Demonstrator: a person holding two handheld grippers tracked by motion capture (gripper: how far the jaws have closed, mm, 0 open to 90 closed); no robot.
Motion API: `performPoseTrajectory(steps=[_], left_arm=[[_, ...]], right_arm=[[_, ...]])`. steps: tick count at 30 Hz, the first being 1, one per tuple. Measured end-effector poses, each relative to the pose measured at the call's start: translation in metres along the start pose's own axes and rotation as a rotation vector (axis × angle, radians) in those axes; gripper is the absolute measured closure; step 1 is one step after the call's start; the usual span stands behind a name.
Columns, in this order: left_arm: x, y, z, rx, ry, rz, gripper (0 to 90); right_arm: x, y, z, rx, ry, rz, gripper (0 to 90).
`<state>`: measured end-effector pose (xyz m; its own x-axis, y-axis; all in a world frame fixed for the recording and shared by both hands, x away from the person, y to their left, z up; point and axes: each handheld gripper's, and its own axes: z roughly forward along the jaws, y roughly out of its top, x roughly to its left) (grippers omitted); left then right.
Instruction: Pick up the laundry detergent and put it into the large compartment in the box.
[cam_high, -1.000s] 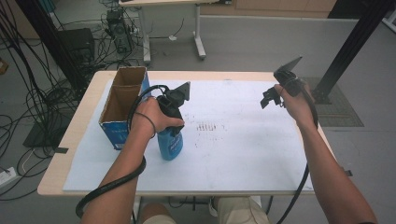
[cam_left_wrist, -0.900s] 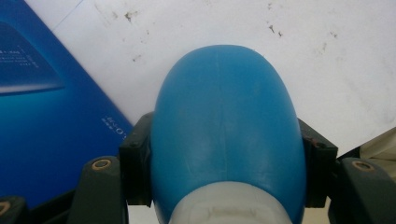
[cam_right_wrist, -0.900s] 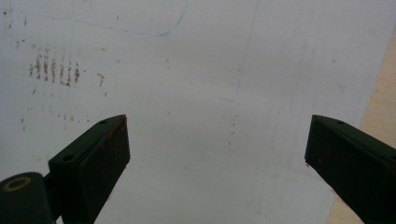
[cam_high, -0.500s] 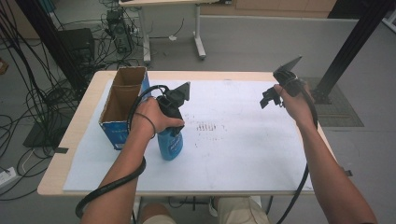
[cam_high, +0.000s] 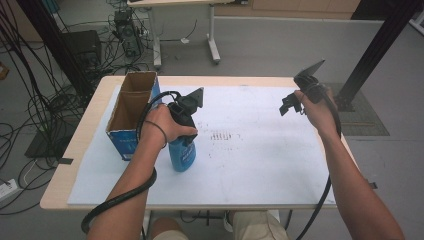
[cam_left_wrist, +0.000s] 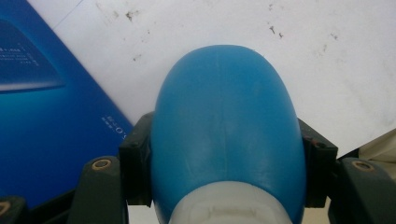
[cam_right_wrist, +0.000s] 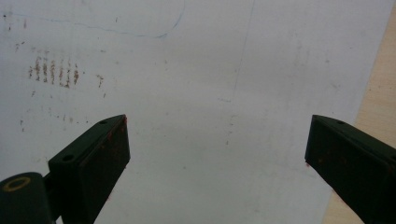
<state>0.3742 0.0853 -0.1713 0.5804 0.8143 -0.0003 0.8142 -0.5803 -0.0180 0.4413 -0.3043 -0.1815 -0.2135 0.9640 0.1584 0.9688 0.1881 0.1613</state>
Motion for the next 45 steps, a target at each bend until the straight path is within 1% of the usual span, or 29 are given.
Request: performPoseTrajectory(steps=[5, 7, 10, 13, 16, 18, 22, 25, 30, 33, 36, 37, 38, 40, 43, 45], left_arm=[[-0.001, 0.000, 0.000, -0.001, 0.002, -0.001, 37.7], [0.000, -0.001, 0.000, -0.004, -0.001, -0.016, 37.7], [0.001, -0.003, -0.002, -0.010, -0.005, -0.022, 37.7], [0.001, -0.005, -0.010, -0.017, -0.011, -0.028, 37.7], [0.001, -0.007, -0.023, -0.025, -0.018, -0.036, 37.7], [0.000, -0.008, -0.035, -0.031, -0.019, -0.044, 37.7], [0.000, -0.008, -0.063, -0.034, -0.006, -0.052, 37.7], [0.006, -0.012, -0.089, -0.054, -0.012, -0.083, 37.7], [0.015, -0.016, -0.133, -0.066, -0.009, -0.126, 37.7], [0.023, -0.021, -0.160, -0.089, -0.009, -0.160, 37.7], [0.030, -0.026, -0.187, -0.112, 0.002, -0.204, 37.7], [0.032, -0.027, -0.192, -0.117, 0.005, -0.215, 37.7], [0.035, -0.026, -0.199, -0.113, 0.010, -0.229, 37.7], [0.044, -0.028, -0.212, -0.120, 0.010, -0.262, 37.7], [0.054, -0.028, -0.227, -0.122, 0.022, -0.304, 37.7], [0.057, -0.027, -0.234, -0.116, 0.038, -0.329, 37.6]], right_arm=[[0.002, 0.000, 0.001, 0.002, -0.002, -0.007, 6.5], [0.002, 0.000, 0.002, 0.002, -0.002, -0.007, 6.5], [0.002, 0.000, 0.002, 0.006, -0.002, -0.009, 6.5], [0.003, 0.000, 0.002, 0.006, -0.004, -0.014, 6.5], [0.004, 0.000, 0.001, 0.005, -0.004, -0.020, 6.5], [0.005, 0.000, 0.001, 0.007, -0.003, -0.026, 6.5], [0.009, 0.000, 0.001, 0.016, -0.009, -0.037, 6.5], [0.012, 0.002, 0.002, 0.026, -0.006, -0.048, 6.6], [0.022, 0.004, -0.001, 0.031, -0.013, -0.067, 6.6], [0.026, 0.005, -0.004, 0.027, -0.013, -0.079, 6.6], [0.034, 0.006, -0.007, 0.029, -0.014, -0.091, 6.6], [0.036, 0.006, -0.008, 0.030, -0.015, -0.096, 6.6], [0.038, 0.007, -0.008, 0.032, -0.016, -0.099, 6.6], [0.042, 0.006, -0.009, 0.032, -0.018, -0.109, 6.6], [0.046, 0.007, -0.010, 0.035, -0.019, -0.115, 6.6], [0.047, 0.007, -0.011, 0.038, -0.014, -0.115, 6.6]])
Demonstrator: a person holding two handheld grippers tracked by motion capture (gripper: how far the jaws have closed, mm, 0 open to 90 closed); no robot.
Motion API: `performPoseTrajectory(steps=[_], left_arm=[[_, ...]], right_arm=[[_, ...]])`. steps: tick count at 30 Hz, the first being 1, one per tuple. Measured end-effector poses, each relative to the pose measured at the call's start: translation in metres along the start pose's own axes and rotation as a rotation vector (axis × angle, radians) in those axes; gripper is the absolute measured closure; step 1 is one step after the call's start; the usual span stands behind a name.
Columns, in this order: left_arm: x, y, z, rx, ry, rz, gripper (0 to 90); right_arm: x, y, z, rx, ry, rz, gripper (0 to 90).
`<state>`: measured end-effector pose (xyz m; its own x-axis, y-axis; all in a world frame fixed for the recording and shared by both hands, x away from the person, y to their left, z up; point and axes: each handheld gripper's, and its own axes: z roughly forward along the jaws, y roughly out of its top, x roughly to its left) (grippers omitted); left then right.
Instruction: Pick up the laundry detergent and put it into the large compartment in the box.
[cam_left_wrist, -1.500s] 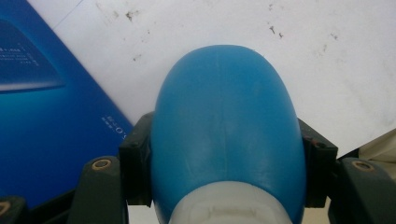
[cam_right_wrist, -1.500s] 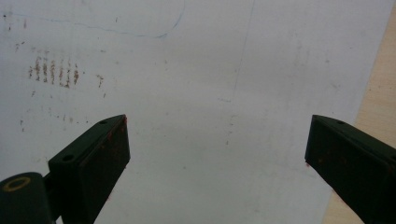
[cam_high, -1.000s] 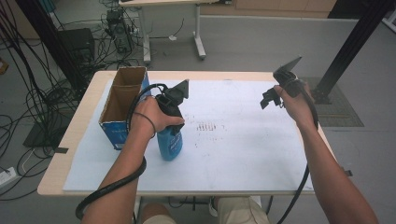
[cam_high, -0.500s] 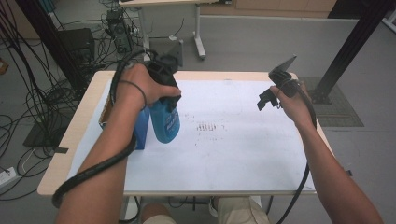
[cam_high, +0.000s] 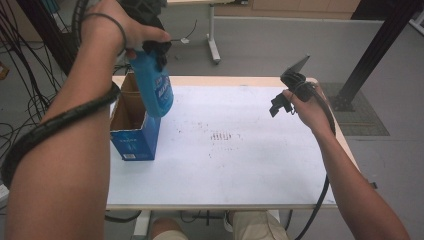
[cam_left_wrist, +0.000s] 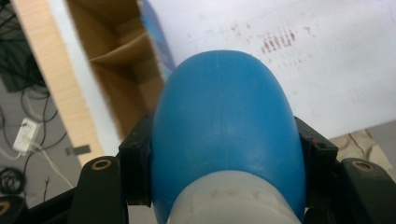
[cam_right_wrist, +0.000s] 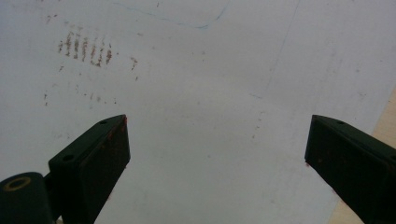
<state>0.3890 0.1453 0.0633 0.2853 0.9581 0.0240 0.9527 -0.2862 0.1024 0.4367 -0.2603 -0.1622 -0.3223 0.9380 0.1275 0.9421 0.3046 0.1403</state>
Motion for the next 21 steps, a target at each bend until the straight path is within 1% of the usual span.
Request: performPoseTrajectory(steps=[3, 6, 8, 9, 10, 13, 15, 19, 21], left_arm=[[0.005, 0.003, -0.008, -0.008, 0.014, -0.035, 37.6], [0.014, 0.004, -0.015, -0.018, 0.007, -0.069, 37.6], [0.022, 0.004, -0.019, -0.030, -0.004, -0.104, 37.6], [0.025, 0.003, -0.020, -0.034, -0.007, -0.114, 37.6], [0.028, 0.004, -0.021, -0.035, -0.007, -0.135, 37.6], [0.027, 0.006, -0.020, -0.036, 0.019, -0.158, 37.6], [0.029, 0.008, -0.019, -0.027, 0.024, -0.174, 37.6], [0.040, 0.007, -0.017, -0.022, 0.015, -0.206, 37.6], [0.046, 0.005, -0.016, -0.028, 0.005, -0.223, 37.6]], right_arm=[[0.002, -0.001, -0.002, -0.003, -0.003, -0.007, 6.6], [0.005, -0.001, -0.003, 0.000, -0.009, -0.015, 6.6], [0.005, -0.002, -0.004, -0.001, -0.007, -0.019, 6.6], [0.005, -0.002, -0.004, -0.002, -0.006, -0.017, 6.6], [0.005, -0.002, -0.004, -0.003, -0.005, -0.015, 6.5], [0.002, -0.005, -0.006, -0.012, -0.005, -0.013, 6.1], [0.000, -0.005, -0.006, -0.011, -0.005, -0.010, 6.1], [-0.003, -0.007, -0.007, -0.014, -0.004, -0.007, 6.2], [-0.003, -0.008, -0.008, -0.013, -0.007, -0.004, 6.2]])
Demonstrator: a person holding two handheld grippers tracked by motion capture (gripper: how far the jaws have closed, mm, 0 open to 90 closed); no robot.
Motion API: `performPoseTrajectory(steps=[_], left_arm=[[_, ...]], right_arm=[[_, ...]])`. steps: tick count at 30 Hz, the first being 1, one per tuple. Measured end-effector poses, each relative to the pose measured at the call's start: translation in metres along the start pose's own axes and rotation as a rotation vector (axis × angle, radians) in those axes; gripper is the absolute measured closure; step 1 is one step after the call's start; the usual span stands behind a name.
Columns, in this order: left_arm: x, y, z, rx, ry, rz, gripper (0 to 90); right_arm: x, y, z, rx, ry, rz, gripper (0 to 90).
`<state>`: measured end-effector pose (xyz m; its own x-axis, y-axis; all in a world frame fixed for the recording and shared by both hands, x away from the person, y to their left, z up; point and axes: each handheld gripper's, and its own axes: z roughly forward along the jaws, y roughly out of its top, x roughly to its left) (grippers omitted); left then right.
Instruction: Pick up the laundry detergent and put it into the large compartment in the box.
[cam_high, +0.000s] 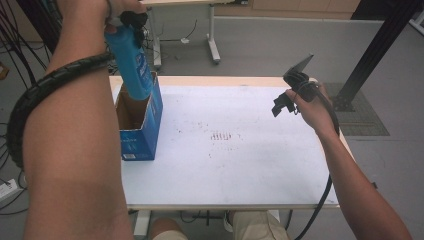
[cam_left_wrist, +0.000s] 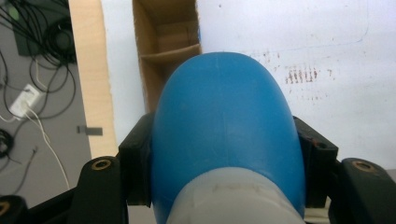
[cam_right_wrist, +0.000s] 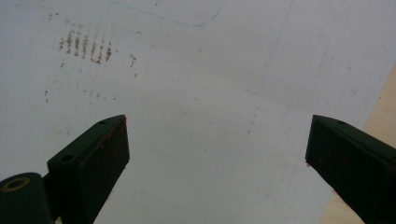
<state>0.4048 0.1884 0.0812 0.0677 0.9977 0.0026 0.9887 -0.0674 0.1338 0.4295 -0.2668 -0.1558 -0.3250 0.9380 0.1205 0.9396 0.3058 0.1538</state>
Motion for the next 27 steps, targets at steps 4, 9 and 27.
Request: performPoseTrajectory(steps=[4, 9, 27], left_arm=[[0.010, 0.001, 0.002, 0.009, 0.011, -0.034, 37.6], [0.022, 0.000, 0.005, 0.009, 0.033, -0.072, 37.6], [0.038, 0.003, 0.038, 0.018, 0.063, -0.112, 37.6]], right_arm=[[-0.001, -0.002, -0.004, -0.007, 0.000, 0.007, 6.2], [-0.003, -0.006, -0.009, -0.015, 0.004, 0.012, 6.1], [0.002, -0.004, -0.009, -0.005, -0.001, 0.003, 6.1]])
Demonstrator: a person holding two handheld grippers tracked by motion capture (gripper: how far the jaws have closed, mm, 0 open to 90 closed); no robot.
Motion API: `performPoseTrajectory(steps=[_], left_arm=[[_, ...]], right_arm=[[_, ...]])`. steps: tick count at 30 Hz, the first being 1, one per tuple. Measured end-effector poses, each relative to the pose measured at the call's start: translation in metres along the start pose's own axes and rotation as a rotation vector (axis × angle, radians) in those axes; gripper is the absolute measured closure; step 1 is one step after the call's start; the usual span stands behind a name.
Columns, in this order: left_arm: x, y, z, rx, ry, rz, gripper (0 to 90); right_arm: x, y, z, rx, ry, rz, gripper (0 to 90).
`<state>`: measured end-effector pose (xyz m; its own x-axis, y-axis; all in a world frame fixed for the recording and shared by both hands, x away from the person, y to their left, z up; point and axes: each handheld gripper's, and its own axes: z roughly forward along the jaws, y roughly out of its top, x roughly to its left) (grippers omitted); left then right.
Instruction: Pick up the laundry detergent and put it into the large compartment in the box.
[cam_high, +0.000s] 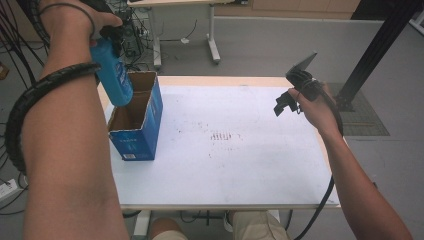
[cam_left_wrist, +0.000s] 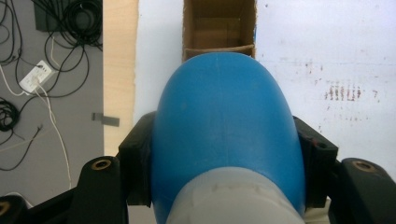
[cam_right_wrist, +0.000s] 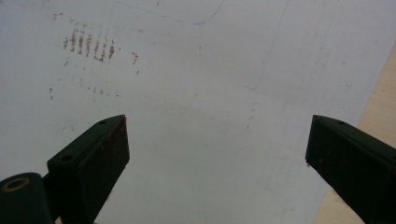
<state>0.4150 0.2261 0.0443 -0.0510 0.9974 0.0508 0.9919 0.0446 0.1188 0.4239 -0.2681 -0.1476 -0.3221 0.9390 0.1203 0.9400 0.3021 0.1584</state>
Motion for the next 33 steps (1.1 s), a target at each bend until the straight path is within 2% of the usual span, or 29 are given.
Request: performPoseTrajectory(steps=[8, 27, 33], left_arm=[[0.005, 0.000, 0.014, 0.006, -0.003, -0.004, 37.6], [-0.004, 0.005, 0.055, 0.016, -0.002, 0.014, 37.6], [-0.008, 0.005, 0.066, 0.014, 0.005, 0.038, 37.6]], right_arm=[[0.001, 0.001, 0.003, 0.009, 0.002, -0.001, 6.2], [-0.003, -0.004, -0.001, -0.005, -0.004, 0.008, 6.2], [-0.003, -0.004, -0.002, -0.009, -0.002, 0.003, 6.2]])
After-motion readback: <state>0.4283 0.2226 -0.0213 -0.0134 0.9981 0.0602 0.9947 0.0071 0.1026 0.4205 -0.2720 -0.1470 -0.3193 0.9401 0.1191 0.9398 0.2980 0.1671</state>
